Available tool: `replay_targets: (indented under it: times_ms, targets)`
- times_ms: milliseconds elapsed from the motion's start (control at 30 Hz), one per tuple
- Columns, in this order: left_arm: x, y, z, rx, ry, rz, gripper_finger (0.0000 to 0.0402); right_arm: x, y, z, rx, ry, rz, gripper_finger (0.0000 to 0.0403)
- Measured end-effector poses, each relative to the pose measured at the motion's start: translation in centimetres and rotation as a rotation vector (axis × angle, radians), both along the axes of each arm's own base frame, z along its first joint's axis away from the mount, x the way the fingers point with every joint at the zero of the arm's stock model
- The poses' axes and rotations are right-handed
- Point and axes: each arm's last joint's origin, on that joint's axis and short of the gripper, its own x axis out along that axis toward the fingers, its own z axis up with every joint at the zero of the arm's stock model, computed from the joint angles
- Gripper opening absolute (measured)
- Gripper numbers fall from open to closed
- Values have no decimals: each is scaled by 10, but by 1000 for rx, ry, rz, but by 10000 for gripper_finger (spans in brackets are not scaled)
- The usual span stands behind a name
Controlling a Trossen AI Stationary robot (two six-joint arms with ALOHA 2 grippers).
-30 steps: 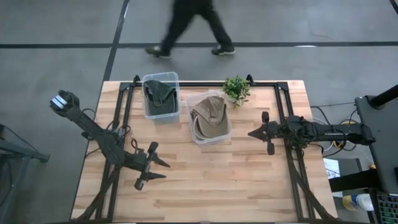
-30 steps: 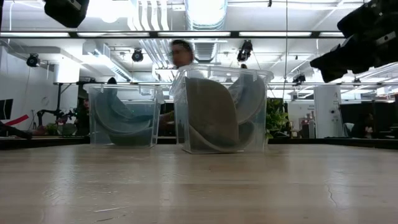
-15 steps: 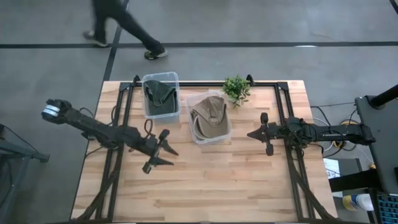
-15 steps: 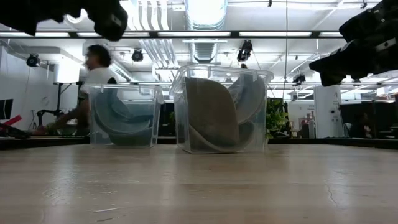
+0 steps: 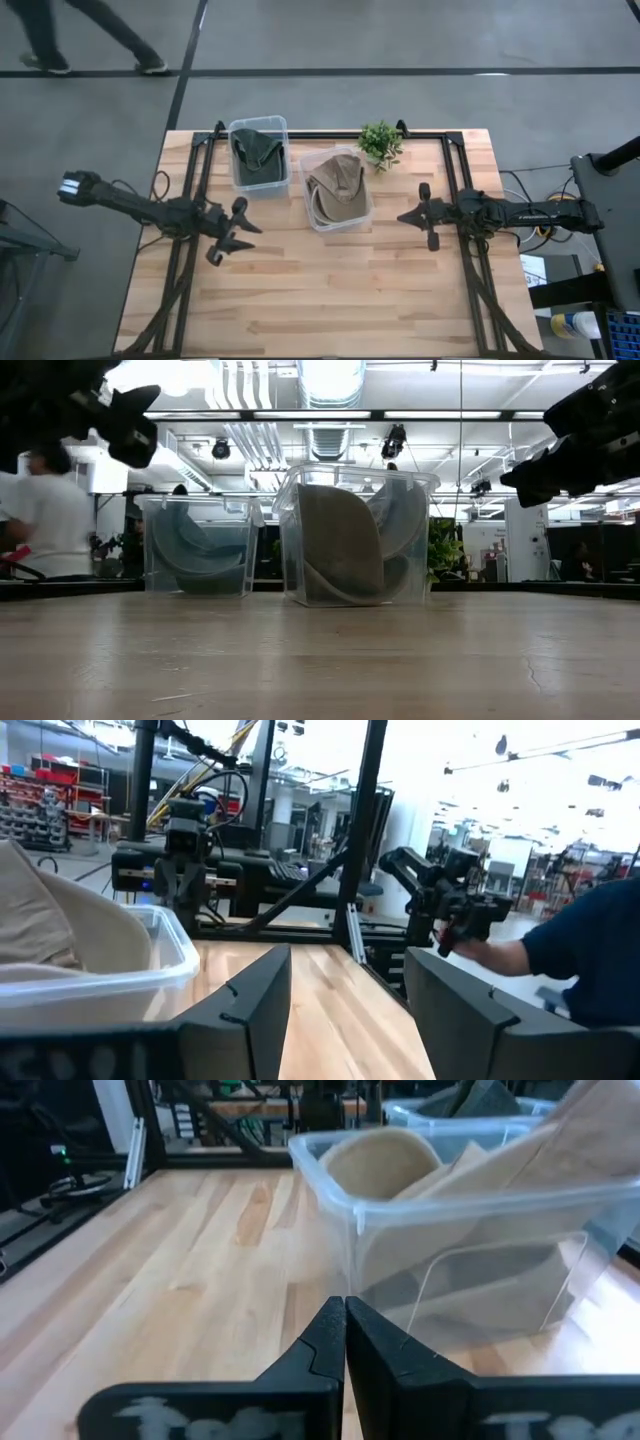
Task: Pick & Place hat
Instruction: Return to Home Position
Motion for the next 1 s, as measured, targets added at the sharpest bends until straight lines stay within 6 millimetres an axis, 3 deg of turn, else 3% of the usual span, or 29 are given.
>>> replay_targets:
  times_ms: [433, 733, 1000]
  targets:
    - [-10, 2, 0, 74, -31, 17, 188, -1, 0, -4, 1, 40, -3, 9]
    - [-9, 2, -8, -130, 119, -29, 188, -1, 0, -4, 1, 39, -3, 9]
    - [-9, 2, -8, -151, 126, -32, 188, 0, 0, -4, 1, 42, -3, 8]
